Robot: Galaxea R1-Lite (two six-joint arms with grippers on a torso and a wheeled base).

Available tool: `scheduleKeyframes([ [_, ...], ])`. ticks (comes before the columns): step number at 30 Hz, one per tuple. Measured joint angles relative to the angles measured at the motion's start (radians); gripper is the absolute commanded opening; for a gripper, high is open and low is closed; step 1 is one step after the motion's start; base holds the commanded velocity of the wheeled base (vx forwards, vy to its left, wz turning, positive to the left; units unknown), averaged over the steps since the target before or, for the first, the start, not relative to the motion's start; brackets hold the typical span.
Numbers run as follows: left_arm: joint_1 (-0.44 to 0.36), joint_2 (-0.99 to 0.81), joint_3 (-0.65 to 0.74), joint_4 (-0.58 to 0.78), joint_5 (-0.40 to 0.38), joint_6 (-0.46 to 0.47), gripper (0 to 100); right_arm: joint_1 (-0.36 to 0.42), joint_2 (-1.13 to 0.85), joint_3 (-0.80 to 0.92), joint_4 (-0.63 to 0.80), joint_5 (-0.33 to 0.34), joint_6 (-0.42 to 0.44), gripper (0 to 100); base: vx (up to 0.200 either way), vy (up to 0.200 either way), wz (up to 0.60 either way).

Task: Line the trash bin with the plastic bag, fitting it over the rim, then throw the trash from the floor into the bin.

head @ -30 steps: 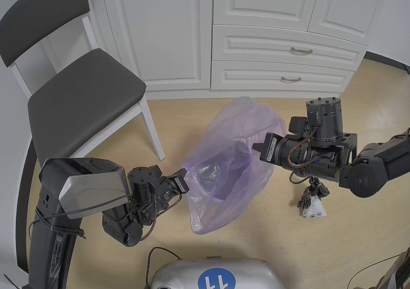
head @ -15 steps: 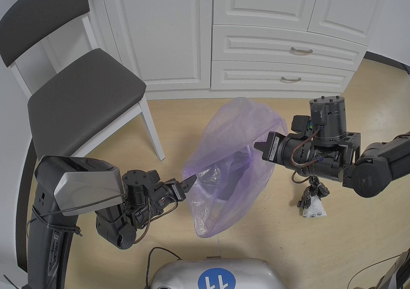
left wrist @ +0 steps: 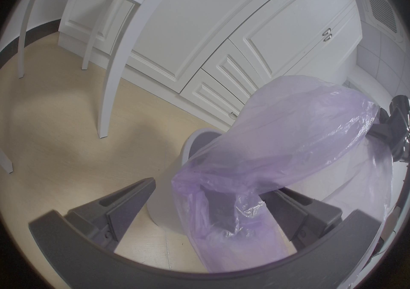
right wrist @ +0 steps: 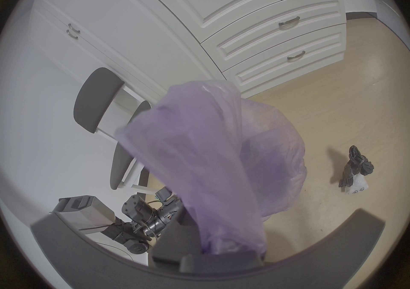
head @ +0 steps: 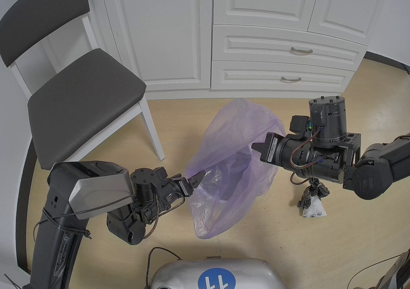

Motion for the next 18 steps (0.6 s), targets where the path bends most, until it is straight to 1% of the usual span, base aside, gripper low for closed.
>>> scheduleKeyframes([
  [2, -0.001, 0.008, -0.011, 0.001, -0.008, 0.000, 100, 0.001, 0.001, 0.001, 0.000, 0.000, 0.000, 0, 0.000, 0.000, 0.00],
  [3, -0.001, 0.011, -0.014, 0.000, -0.012, 0.000, 0, 0.002, 0.001, 0.001, 0.000, 0.000, 0.000, 0, 0.000, 0.000, 0.00],
  [18, 0.004, -0.007, -0.005, -0.001, -0.002, 0.004, 0, 0.003, 0.002, 0.001, 0.000, 0.000, 0.000, 0, 0.000, 0.000, 0.00],
])
